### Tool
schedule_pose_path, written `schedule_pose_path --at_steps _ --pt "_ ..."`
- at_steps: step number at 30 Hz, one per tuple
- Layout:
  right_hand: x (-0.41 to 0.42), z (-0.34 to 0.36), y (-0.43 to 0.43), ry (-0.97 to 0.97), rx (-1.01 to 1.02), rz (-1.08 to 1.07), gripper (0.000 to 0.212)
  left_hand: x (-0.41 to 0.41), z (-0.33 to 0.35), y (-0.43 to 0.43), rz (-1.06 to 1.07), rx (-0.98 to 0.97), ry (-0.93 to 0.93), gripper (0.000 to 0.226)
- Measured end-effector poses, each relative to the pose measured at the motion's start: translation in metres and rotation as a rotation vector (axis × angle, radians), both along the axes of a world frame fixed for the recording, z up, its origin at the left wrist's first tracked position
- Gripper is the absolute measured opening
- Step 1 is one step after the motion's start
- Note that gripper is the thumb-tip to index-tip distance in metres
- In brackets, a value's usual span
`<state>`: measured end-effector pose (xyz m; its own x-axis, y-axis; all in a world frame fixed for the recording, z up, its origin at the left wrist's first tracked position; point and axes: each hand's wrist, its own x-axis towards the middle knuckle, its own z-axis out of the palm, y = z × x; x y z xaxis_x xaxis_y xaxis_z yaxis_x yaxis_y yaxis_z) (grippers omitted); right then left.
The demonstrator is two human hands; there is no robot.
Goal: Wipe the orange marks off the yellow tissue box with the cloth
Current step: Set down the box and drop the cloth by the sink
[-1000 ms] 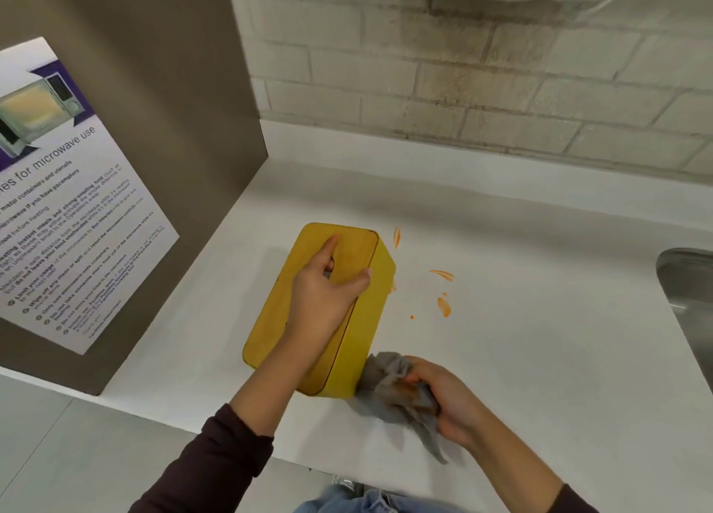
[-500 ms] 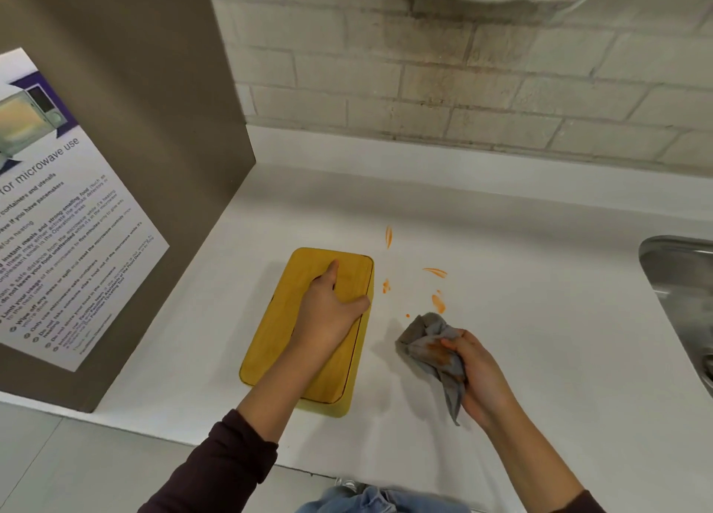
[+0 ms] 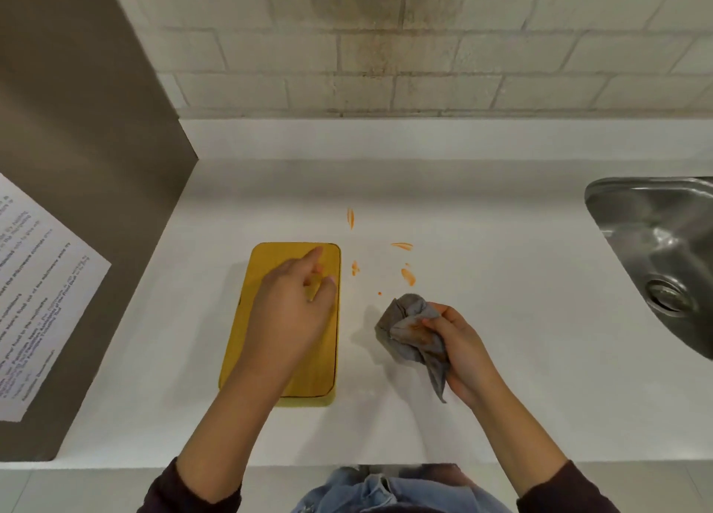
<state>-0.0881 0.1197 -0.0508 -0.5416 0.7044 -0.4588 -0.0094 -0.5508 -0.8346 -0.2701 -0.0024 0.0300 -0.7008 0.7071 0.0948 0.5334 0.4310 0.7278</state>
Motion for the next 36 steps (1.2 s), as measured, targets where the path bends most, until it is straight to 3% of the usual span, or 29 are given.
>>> schedule_pose_path --at_steps 3,14,19,22,24,28,31,36 --pt "0.021 0.001 0.008 0.014 -0.001 -0.075 0.012 0.028 0.004 0.021 -0.165 0.097 -0.08 0.033" --pt "0.185 0.006 0.068 -0.043 0.075 -0.413 0.016 0.166 -0.019 0.129 -0.525 0.062 -0.255 0.035" --pt "0.27 0.015 0.104 -0.241 0.308 -0.473 0.011 0.246 -0.027 0.173 -0.599 0.029 -0.333 0.029" --pt "0.304 0.01 0.12 -0.34 0.433 -0.457 0.012 0.281 -0.031 0.191 -0.6 0.015 -0.357 0.026" --pt "0.319 0.005 0.128 -0.409 0.597 -0.397 0.026 0.295 -0.034 0.198 -0.602 0.004 -0.367 0.026" --pt "0.338 -0.012 0.14 -0.807 0.944 -0.101 0.024 0.31 -0.041 0.203 -0.592 -0.046 -0.36 0.026" --pt "0.334 -0.018 0.139 -1.009 1.07 0.05 0.022 0.306 -0.045 0.199 -0.563 -0.074 -0.352 0.026" --pt "0.297 -0.012 0.135 -0.964 1.169 0.048 0.015 0.273 -0.042 0.179 -0.457 -0.039 -0.361 0.024"
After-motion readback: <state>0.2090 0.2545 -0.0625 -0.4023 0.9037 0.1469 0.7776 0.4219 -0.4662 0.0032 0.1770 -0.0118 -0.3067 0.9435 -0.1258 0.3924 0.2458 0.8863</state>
